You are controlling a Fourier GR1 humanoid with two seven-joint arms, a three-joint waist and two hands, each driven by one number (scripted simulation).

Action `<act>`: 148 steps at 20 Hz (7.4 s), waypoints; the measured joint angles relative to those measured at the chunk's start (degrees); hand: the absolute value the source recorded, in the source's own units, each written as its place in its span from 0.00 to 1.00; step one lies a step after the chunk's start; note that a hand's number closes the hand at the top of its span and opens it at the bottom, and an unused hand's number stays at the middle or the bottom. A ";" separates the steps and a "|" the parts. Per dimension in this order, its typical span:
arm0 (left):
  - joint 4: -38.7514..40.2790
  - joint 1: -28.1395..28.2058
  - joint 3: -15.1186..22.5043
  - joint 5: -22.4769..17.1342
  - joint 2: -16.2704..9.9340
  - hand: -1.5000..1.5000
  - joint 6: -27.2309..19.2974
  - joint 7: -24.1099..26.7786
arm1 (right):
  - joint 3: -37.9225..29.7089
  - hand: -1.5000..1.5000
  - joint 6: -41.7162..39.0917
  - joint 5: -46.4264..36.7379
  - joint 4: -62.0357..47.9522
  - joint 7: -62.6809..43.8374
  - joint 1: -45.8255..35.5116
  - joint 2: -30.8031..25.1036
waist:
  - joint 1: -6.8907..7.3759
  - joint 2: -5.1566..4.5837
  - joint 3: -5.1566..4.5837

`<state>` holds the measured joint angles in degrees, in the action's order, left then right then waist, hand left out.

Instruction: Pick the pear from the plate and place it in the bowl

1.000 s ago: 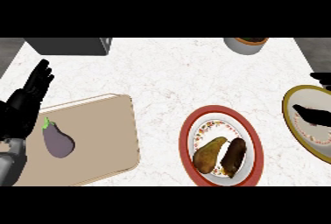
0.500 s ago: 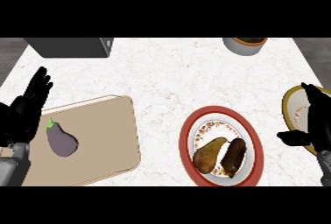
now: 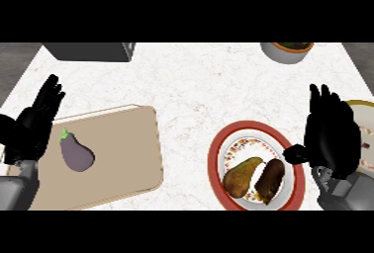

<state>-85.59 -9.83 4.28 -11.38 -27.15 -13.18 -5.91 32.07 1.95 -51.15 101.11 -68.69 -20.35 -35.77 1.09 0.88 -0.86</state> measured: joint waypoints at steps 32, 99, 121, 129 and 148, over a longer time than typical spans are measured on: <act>-0.09 1.46 -0.73 0.53 1.13 0.50 0.22 1.70 | -14.60 0.00 -25.24 -1.80 -33.67 -1.12 -8.98 31.69 | -0.68 -0.19 0.32; -0.81 5.02 -5.70 2.43 2.78 0.50 -0.44 0.52 | -18.48 1.00 -15.96 11.26 23.05 61.99 16.84 5.39 | -7.30 0.68 1.20; -2.20 1.11 -5.11 4.00 3.95 0.50 3.91 -0.80 | -54.08 1.00 -22.10 33.78 -23.95 102.54 12.69 -8.56 | -0.33 -1.11 0.92; -2.23 0.36 -4.70 5.40 5.51 0.50 4.33 -0.93 | -47.04 1.00 -14.70 21.46 -43.11 105.66 2.11 -8.88 | 0.79 -1.44 0.90; -1.51 -0.21 -4.53 6.93 7.48 0.50 3.74 -0.56 | -55.82 0.00 -31.08 32.77 -80.68 110.93 -15.39 -12.15 | 0.81 -1.58 1.20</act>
<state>-87.10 -10.04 -0.25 -4.45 -19.67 -9.44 -6.47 -23.75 -29.13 -18.38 20.42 42.24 -35.74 -47.92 1.90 -0.70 0.34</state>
